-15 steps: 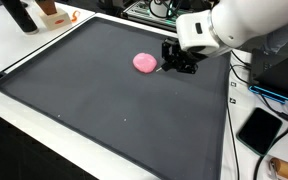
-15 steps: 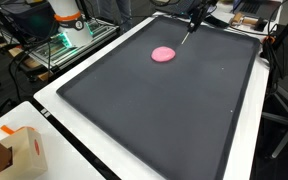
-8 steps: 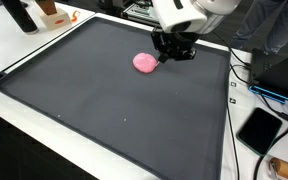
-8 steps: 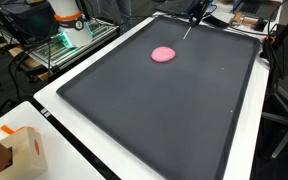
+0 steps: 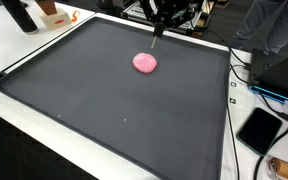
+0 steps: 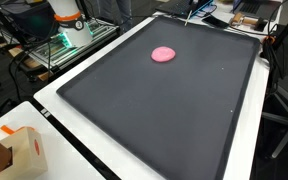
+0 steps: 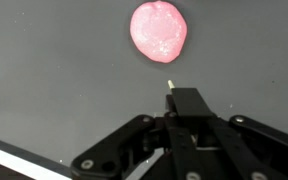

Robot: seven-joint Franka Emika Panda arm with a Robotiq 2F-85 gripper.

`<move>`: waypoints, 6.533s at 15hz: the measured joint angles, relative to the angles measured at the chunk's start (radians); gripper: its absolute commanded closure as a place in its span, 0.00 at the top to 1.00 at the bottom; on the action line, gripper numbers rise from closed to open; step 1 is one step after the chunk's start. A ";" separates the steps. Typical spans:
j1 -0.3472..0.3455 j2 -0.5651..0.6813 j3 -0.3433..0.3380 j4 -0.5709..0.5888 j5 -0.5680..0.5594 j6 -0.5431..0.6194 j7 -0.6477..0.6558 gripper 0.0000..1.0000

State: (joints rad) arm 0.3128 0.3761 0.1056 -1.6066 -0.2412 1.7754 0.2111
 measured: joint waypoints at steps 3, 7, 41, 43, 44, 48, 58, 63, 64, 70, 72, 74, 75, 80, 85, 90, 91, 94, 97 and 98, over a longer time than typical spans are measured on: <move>-0.028 -0.118 0.013 -0.090 0.009 0.041 -0.093 0.03; -0.061 -0.259 0.027 -0.192 0.065 0.082 -0.189 0.03; -0.130 -0.393 0.026 -0.518 0.218 0.287 -0.541 0.03; -0.142 -0.380 0.022 -0.564 0.233 0.347 -0.586 0.03; -0.148 -0.371 0.020 -0.584 0.242 0.371 -0.609 0.03; -0.169 -0.322 0.017 -0.630 0.256 0.443 -0.678 0.03; -0.211 -0.216 0.019 -0.660 0.291 0.588 -0.800 0.03; -0.219 -0.213 0.020 -0.684 0.291 0.649 -0.804 0.03; -0.221 -0.212 0.021 -0.686 0.291 0.654 -0.806 0.03; -0.226 -0.198 0.026 -0.697 0.291 0.677 -0.826 0.03; -0.227 -0.192 0.031 -0.697 0.291 0.682 -0.836 0.03; -0.228 -0.185 0.034 -0.697 0.291 0.690 -0.845 0.03; -0.228 -0.182 0.036 -0.697 0.291 0.692 -0.848 0.03; -0.230 -0.170 0.040 -0.696 0.291 0.696 -0.860 0.03; -0.230 -0.167 0.044 -0.693 0.291 0.693 -0.862 0.03; -0.231 -0.162 0.050 -0.683 0.291 0.679 -0.862 0.03; -0.232 -0.162 0.051 -0.681 0.291 0.671 -0.862 0.03; -0.232 -0.160 0.051 -0.675 0.291 0.655 -0.861 0.03; -0.232 -0.161 0.052 -0.670 0.291 0.646 -0.859 0.03; -0.232 -0.163 0.052 -0.670 0.291 0.643 -0.859 0.03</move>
State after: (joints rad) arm 0.0805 0.2130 0.1580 -2.2761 0.0495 2.4188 -0.6476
